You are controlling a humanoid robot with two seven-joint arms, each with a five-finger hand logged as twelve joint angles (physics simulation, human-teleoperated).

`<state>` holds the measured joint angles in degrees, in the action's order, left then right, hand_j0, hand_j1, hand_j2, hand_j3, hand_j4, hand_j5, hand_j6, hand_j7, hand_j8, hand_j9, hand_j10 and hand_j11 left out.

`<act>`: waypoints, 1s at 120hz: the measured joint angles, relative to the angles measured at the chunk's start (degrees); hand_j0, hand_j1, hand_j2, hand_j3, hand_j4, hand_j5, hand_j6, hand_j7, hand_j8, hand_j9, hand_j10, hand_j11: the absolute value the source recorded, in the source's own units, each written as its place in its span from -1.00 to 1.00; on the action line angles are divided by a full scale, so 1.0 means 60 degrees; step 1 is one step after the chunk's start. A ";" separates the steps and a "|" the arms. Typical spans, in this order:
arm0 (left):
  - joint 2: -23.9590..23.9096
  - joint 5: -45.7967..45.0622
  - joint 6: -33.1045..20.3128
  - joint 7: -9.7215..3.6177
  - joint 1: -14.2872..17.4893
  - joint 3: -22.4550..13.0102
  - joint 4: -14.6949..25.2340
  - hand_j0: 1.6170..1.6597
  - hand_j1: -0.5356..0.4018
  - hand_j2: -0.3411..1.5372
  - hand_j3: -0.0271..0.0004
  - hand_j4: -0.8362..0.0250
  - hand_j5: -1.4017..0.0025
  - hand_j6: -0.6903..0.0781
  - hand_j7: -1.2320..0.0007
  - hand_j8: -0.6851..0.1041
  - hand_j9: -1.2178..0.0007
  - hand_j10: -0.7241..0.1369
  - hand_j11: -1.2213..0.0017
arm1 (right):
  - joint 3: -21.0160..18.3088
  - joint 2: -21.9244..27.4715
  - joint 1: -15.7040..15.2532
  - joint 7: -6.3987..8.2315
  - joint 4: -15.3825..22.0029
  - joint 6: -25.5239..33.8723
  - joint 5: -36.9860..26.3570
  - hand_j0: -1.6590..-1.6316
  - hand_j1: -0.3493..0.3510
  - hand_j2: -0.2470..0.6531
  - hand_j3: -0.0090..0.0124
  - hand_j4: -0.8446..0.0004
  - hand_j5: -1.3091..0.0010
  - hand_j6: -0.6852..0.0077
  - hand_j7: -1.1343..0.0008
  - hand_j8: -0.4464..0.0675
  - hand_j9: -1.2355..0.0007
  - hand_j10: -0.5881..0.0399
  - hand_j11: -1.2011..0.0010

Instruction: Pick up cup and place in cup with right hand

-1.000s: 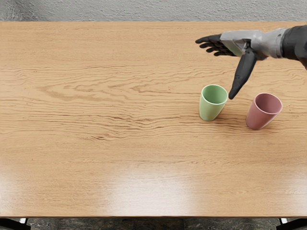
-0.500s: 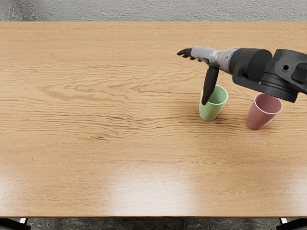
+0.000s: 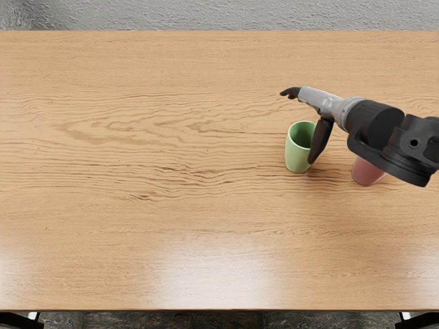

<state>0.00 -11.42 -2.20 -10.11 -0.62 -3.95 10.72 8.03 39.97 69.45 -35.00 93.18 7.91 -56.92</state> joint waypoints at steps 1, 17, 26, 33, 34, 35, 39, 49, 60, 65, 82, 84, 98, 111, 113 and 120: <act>0.0000 0.0000 0.0000 0.0000 0.0000 0.0000 0.0000 0.92 0.89 -0.64 0.97 0.94 1.00 0.80 1.00 0.74 1.00 0.68 1.00 | -0.0011 -0.0016 -0.0011 0.0000 -0.0026 0.0014 -0.0009 -0.93 -0.61 -0.50 -0.16 0.72 0.77 0.63 0.74 0.28 0.76 0.50 0.75; 0.0000 0.0002 0.0000 0.0000 0.0000 0.0000 0.0000 0.92 0.89 -0.64 0.97 0.94 1.00 0.80 1.00 0.74 1.00 0.68 1.00 | -0.0185 -0.0227 -0.0129 0.0000 -0.0368 0.0131 -0.0099 -0.93 -0.48 -0.51 -0.16 0.63 0.70 0.52 0.65 0.13 0.68 0.38 0.67; 0.0000 0.0000 0.0000 0.0000 0.0000 0.0000 0.0000 0.92 0.89 -0.64 0.97 0.94 1.00 0.80 1.00 0.74 1.00 0.68 1.00 | -0.0229 -0.0330 -0.0221 0.0000 -0.0480 0.0167 -0.0134 -0.93 -0.42 -0.52 -0.16 0.59 0.66 0.47 0.61 0.06 0.64 0.32 0.63; 0.0000 0.0000 0.0000 0.0000 0.0000 0.0000 0.0000 0.92 0.89 -0.64 0.97 0.94 1.00 0.80 1.00 0.74 1.00 0.68 1.00 | -0.0288 -0.0430 -0.0278 0.0000 -0.0575 0.0184 -0.0158 -0.93 -0.34 -0.53 -0.16 0.53 0.61 0.40 0.55 -0.03 0.59 0.25 0.58; 0.0000 0.0000 0.0000 0.0000 0.0000 0.0000 0.0000 0.92 0.89 -0.64 0.97 0.94 1.00 0.80 1.00 0.74 1.00 0.68 1.00 | -0.0296 -0.0444 -0.0284 0.0000 -0.0587 0.0185 -0.0166 -0.93 -0.33 -0.53 -0.16 0.52 0.61 0.39 0.55 -0.05 0.58 0.23 0.57; 0.0000 0.0000 0.0000 0.0000 0.0000 0.0000 0.0000 0.92 0.89 -0.64 0.97 0.94 1.00 0.80 1.00 0.74 1.00 0.68 1.00 | -0.0303 -0.0457 -0.0289 0.0000 -0.0600 0.0187 -0.0178 -0.93 -0.31 -0.53 -0.16 0.51 0.60 0.38 0.54 -0.06 0.58 0.22 0.56; 0.0000 0.0000 0.0000 0.0000 0.0000 0.0000 0.0000 0.92 0.89 -0.64 0.97 0.94 1.00 0.80 1.00 0.74 1.00 0.68 1.00 | -0.0326 -0.0501 -0.0308 0.0000 -0.0645 0.0192 -0.0221 -0.93 -0.27 -0.54 -0.16 0.48 0.57 0.34 0.51 -0.11 0.55 0.18 0.53; 0.0000 -0.0001 0.0000 0.0000 0.0000 0.0000 0.0000 0.92 0.89 -0.64 0.97 0.94 1.00 0.80 1.00 0.74 1.00 0.68 1.00 | -0.0359 -0.0575 -0.0330 0.0000 -0.0710 0.0200 -0.0285 -0.93 -0.15 -0.56 -0.16 0.40 0.50 0.24 0.43 -0.25 0.48 0.07 0.46; 0.0000 0.0001 0.0000 0.0000 0.0000 0.0000 0.0000 0.92 0.89 -0.64 0.97 0.94 1.00 0.80 1.00 0.74 1.00 0.68 1.00 | -0.0379 -0.0645 -0.0340 0.0000 -0.0786 0.0196 -0.0318 -0.93 -0.03 -0.57 -0.16 0.32 0.43 0.14 0.35 -0.38 0.40 -0.04 0.38; 0.0000 0.0000 0.0000 0.0000 0.0000 0.0000 0.0000 0.92 0.89 -0.64 0.97 0.94 1.00 0.80 1.00 0.74 1.00 0.68 1.00 | -0.0389 -0.0683 -0.0345 0.0000 -0.0817 0.0194 -0.0330 -0.93 0.01 -0.58 -0.16 0.29 0.41 0.11 0.32 -0.43 0.38 -0.08 0.36; 0.0000 0.0001 0.0000 0.0000 0.0000 0.0001 0.0001 0.92 0.89 -0.64 0.97 0.94 1.00 0.80 1.00 0.74 1.00 0.68 1.00 | -0.0485 -0.0742 -0.0348 -0.0002 -0.0865 0.0190 -0.0385 -0.89 0.16 -0.60 -0.15 0.14 0.32 -0.06 0.20 -0.53 0.26 -0.26 0.24; 0.0000 0.0000 0.0000 0.0000 0.0000 0.0001 0.0001 0.92 0.89 -0.64 0.97 0.94 1.00 0.80 1.00 0.74 1.00 0.68 1.00 | -0.0493 -0.0745 -0.0346 -0.0002 -0.0867 0.0189 -0.0388 -0.87 0.16 -0.61 -0.15 0.12 0.31 -0.08 0.19 -0.53 0.24 -0.26 0.22; 0.0000 0.0000 0.0000 0.0000 0.0000 0.0001 0.0001 0.92 0.89 -0.64 0.96 0.94 1.00 0.80 1.00 0.74 1.00 0.68 1.00 | -0.0519 -0.0755 -0.0342 -0.0004 -0.0875 0.0176 -0.0393 -0.74 0.21 -0.61 -0.17 0.02 0.22 -0.20 0.08 -0.31 0.14 -0.11 0.11; 0.0000 0.0000 0.0000 0.0000 0.0000 0.0001 -0.0001 0.92 0.89 -0.64 0.96 0.94 1.00 0.80 1.00 0.74 1.00 0.68 1.00 | -0.0514 -0.0756 -0.0334 -0.0006 -0.0878 0.0173 -0.0376 -0.64 0.26 -0.42 -0.17 -0.10 0.11 -0.22 -0.04 -0.32 0.03 -0.08 -0.01; 0.0000 0.0001 0.0000 0.0000 0.0000 0.0001 0.0000 0.92 0.89 -0.64 0.96 0.94 1.00 0.80 1.00 0.74 1.00 0.68 1.00 | -0.0515 -0.0756 -0.0331 -0.0006 -0.0878 0.0172 -0.0368 -0.64 0.28 -0.38 -0.14 -0.11 0.10 -0.20 -0.05 -0.30 0.01 -0.06 -0.02; 0.0000 0.0000 0.0000 0.0000 0.0000 0.0000 0.0000 0.92 0.89 -0.64 0.97 0.94 1.00 0.80 1.00 0.74 1.00 0.68 1.00 | -0.0506 -0.0746 -0.0312 -0.0003 -0.0872 0.0155 -0.0330 -0.63 0.28 -0.36 -0.17 -0.13 0.05 -0.19 -0.09 -0.27 -0.03 -0.01 -0.07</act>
<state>0.00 -11.42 -2.20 -10.11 -0.62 -3.95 10.72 4.99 35.50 67.58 -35.02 87.94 8.83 -58.90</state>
